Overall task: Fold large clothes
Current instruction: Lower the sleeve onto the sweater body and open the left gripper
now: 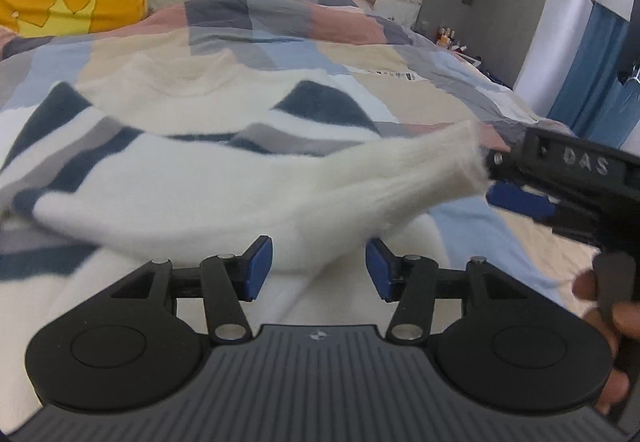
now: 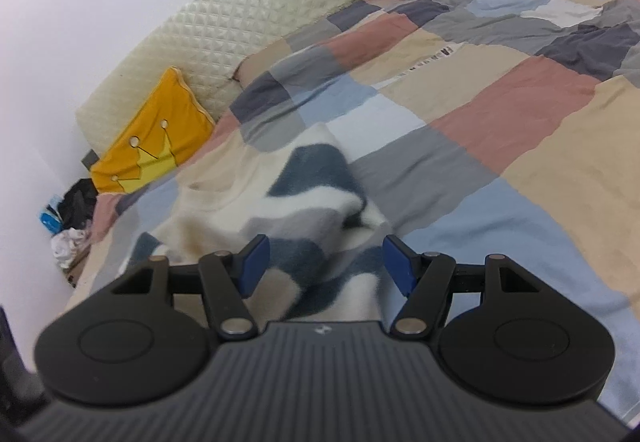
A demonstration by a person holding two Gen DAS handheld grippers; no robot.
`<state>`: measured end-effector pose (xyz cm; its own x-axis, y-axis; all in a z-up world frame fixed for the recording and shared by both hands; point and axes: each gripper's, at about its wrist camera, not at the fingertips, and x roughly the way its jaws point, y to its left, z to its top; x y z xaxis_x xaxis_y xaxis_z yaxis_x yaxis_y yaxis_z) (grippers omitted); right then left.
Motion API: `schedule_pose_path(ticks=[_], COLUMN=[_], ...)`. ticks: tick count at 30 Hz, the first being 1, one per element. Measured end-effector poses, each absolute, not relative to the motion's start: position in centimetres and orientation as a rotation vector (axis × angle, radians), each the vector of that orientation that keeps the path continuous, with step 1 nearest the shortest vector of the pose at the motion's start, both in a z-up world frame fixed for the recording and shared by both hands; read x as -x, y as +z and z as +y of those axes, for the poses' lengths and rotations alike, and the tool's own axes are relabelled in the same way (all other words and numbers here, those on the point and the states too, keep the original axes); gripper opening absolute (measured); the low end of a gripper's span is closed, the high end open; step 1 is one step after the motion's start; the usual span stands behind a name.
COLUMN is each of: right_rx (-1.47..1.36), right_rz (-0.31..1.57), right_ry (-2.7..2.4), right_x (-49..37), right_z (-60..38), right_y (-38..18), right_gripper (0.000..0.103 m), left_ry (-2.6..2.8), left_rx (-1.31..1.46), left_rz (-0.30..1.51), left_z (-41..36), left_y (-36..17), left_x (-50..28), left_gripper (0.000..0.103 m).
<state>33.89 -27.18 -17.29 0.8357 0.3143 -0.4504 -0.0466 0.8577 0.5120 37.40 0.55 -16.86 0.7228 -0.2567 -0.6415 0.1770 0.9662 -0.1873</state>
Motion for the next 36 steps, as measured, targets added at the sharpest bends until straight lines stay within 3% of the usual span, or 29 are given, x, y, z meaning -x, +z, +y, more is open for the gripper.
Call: schedule_pose_path(ticks=[10, 24, 36], right_rx=[-0.463, -0.193, -0.276], right_rz=[0.449, 0.719, 0.833], right_ry=[0.214, 0.173, 0.161], right_x=[-32.3, -33.9, -34.2], right_z=[-26.4, -21.3, -21.9], right_y=[-15.8, -19.9, -20.9], right_gripper=[0.067, 0.062, 0.062], left_ry=[-0.147, -0.019, -0.006], left_rx=[0.212, 0.278, 0.337], left_rz=[0.646, 0.726, 0.756], left_z=[6.1, 12.2, 14.0], left_y=[-15.4, -17.6, -17.9], left_x=[-31.2, -30.0, -29.5], left_gripper=[0.058, 0.058, 0.058])
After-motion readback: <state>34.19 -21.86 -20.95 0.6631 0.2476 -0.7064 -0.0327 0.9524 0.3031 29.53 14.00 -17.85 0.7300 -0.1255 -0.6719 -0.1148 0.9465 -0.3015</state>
